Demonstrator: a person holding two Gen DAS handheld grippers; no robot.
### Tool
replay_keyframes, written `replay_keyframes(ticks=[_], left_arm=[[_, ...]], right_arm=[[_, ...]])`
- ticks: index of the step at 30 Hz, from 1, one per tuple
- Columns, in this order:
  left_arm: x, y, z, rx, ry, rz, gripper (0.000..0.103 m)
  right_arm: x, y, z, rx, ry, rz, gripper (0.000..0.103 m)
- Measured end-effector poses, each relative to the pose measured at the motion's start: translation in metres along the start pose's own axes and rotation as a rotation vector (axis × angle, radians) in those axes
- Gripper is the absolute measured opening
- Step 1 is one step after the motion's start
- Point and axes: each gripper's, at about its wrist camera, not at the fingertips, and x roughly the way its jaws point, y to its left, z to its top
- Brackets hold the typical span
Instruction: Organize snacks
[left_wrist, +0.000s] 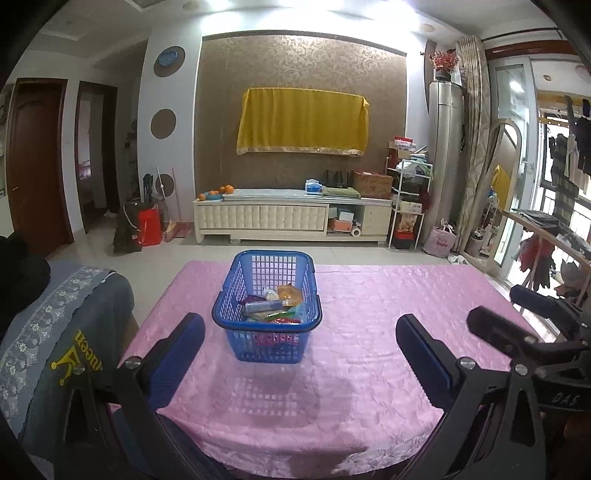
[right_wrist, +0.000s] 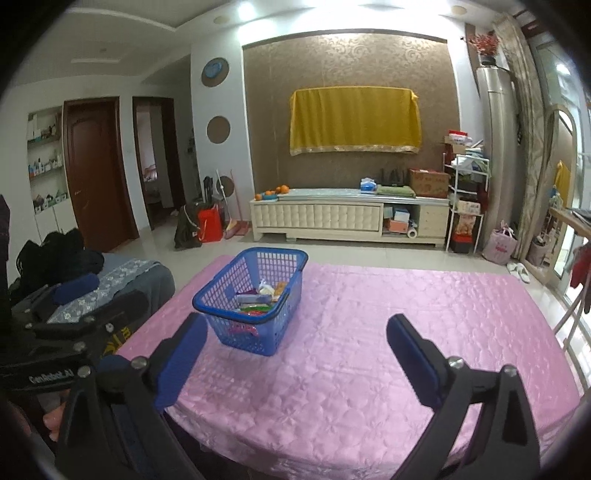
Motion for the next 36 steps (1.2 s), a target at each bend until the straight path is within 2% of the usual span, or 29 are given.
replay_keyframes(ticks=[19,26,36], left_arm=[[-0.008,0.000,-0.005,0.003,0.017,0.007,0.102],[-0.007,0.000,-0.008,0.002,0.030,0.032,0.102],[-0.010,0.000,-0.010,-0.013,0.031,0.010,0.102]], right_arm=[[-0.016,0.003,-0.012,-0.001,-0.022,-0.026,0.103],[-0.019,0.005,-0.010,-0.003,-0.017,-0.019,0.103],[-0.021,0.005,-0.010,-0.009,-0.009,-0.031,0.103]])
